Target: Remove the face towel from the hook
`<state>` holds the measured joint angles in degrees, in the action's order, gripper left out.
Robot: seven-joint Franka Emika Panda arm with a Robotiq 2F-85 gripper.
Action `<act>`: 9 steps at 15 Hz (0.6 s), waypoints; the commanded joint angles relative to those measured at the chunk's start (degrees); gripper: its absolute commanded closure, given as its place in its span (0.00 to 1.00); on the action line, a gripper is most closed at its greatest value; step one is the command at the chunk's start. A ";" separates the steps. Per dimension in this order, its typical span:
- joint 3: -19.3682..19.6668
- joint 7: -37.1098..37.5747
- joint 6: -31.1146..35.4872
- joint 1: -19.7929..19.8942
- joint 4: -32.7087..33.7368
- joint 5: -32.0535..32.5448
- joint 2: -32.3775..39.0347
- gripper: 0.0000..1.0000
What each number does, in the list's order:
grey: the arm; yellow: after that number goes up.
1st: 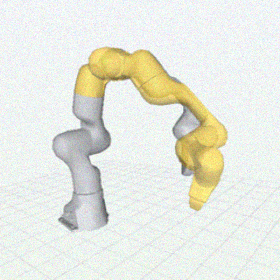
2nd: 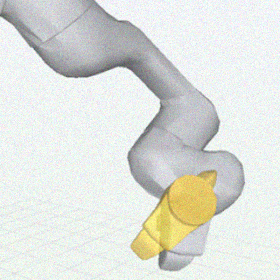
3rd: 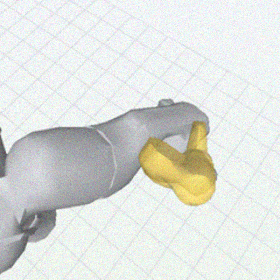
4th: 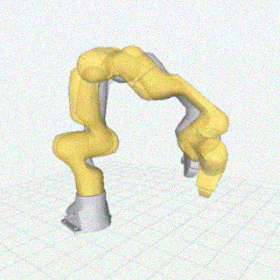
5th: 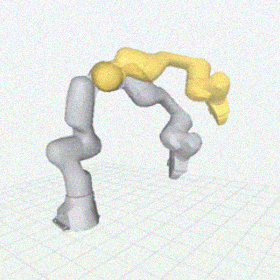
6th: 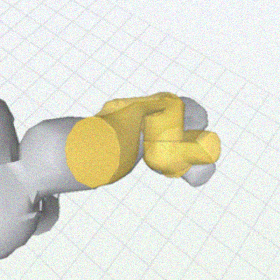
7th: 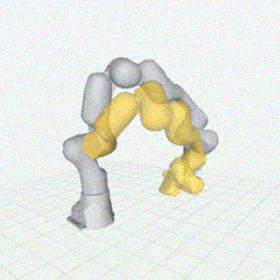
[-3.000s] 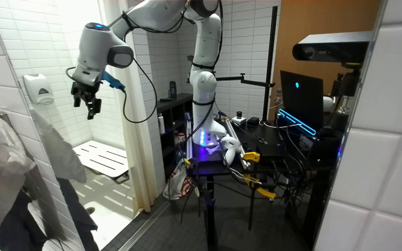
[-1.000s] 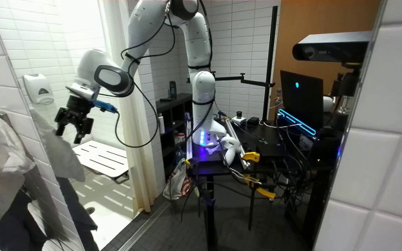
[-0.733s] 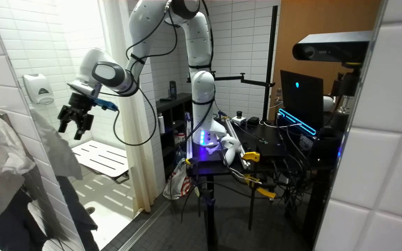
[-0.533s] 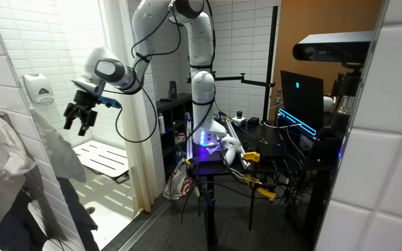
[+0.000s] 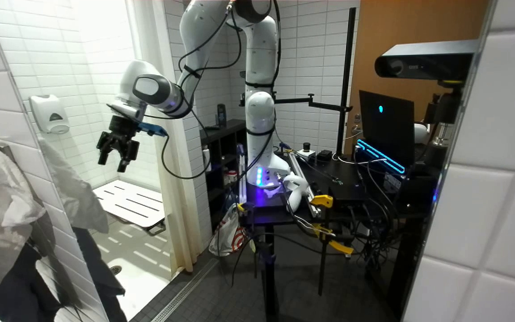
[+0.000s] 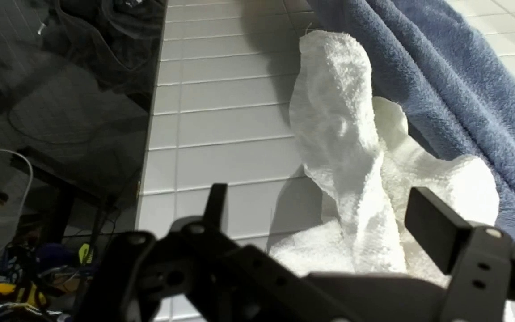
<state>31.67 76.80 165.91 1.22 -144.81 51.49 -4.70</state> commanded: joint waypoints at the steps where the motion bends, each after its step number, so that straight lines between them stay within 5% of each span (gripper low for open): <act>1: 0.15 -0.19 -0.22 -0.46 1.07 -4.27 1.85 0.00; 9: -1.18 7.28 0.78 -0.20 7.68 0.82 5.06 0.00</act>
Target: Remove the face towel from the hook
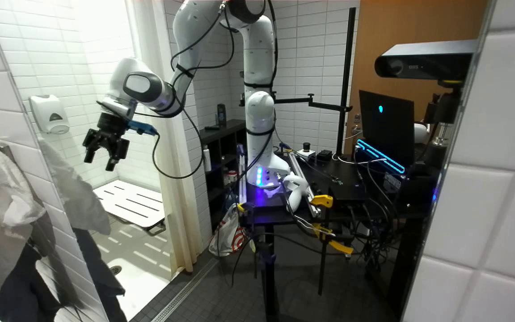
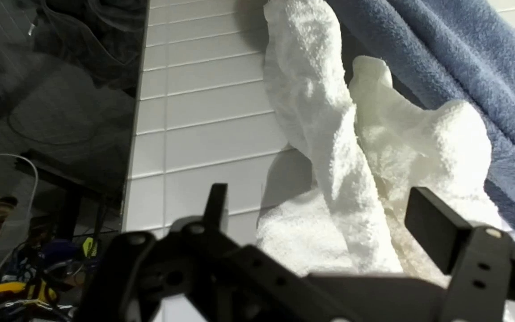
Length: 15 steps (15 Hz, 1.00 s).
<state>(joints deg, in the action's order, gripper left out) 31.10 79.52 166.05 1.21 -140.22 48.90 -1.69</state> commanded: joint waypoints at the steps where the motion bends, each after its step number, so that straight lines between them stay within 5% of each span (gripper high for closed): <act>1: -0.73 5.96 0.64 -0.12 4.03 5.44 2.50 0.00; 8: -0.37 19.29 0.38 -0.47 10.83 21.55 8.52 0.00; 15: -1.04 20.41 0.61 -0.43 12.90 21.19 14.10 0.00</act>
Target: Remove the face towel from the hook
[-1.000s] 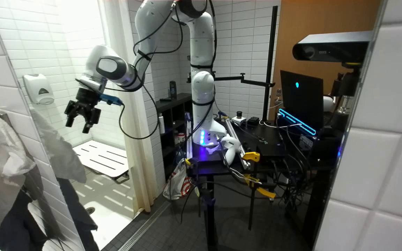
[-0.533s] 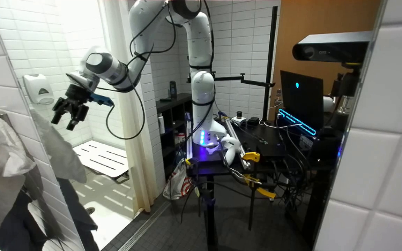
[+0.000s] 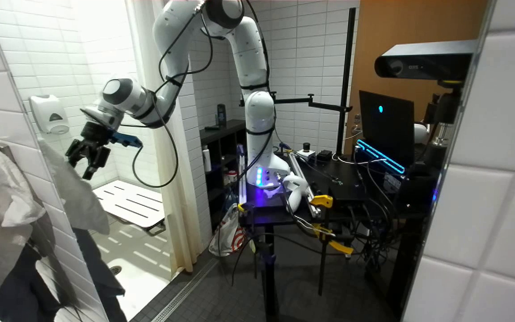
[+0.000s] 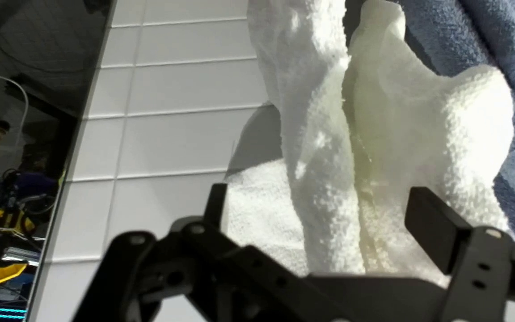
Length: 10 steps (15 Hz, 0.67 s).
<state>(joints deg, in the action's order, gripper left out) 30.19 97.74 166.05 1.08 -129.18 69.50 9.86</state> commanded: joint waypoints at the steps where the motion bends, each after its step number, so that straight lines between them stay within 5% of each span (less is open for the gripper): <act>1: -0.24 1.96 0.72 -0.26 2.06 0.34 2.98 0.00; 8: 0.27 2.06 2.43 0.44 4.82 0.49 5.03 0.00; 9: 0.38 2.19 2.58 0.38 5.20 0.96 5.26 0.25; 10: 0.49 2.30 2.76 0.32 5.61 1.32 5.55 0.26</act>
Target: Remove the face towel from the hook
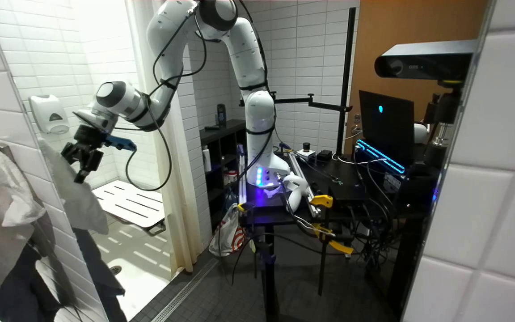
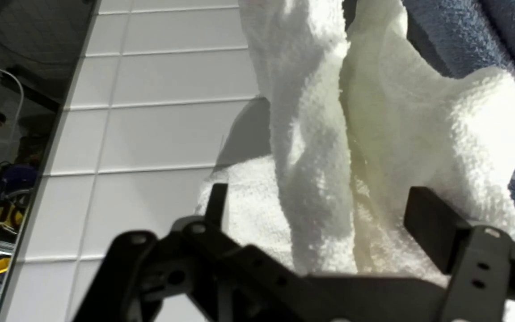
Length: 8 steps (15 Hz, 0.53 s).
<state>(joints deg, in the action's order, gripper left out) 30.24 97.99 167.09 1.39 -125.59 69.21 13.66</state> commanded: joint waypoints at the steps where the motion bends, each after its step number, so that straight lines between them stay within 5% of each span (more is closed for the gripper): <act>1: 0.44 1.88 1.84 0.01 2.29 1.58 2.04 0.31; 8: 0.51 1.43 2.45 -0.02 3.06 1.54 2.93 0.88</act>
<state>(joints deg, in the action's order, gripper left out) 30.32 97.99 168.05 1.38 -123.65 69.29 15.61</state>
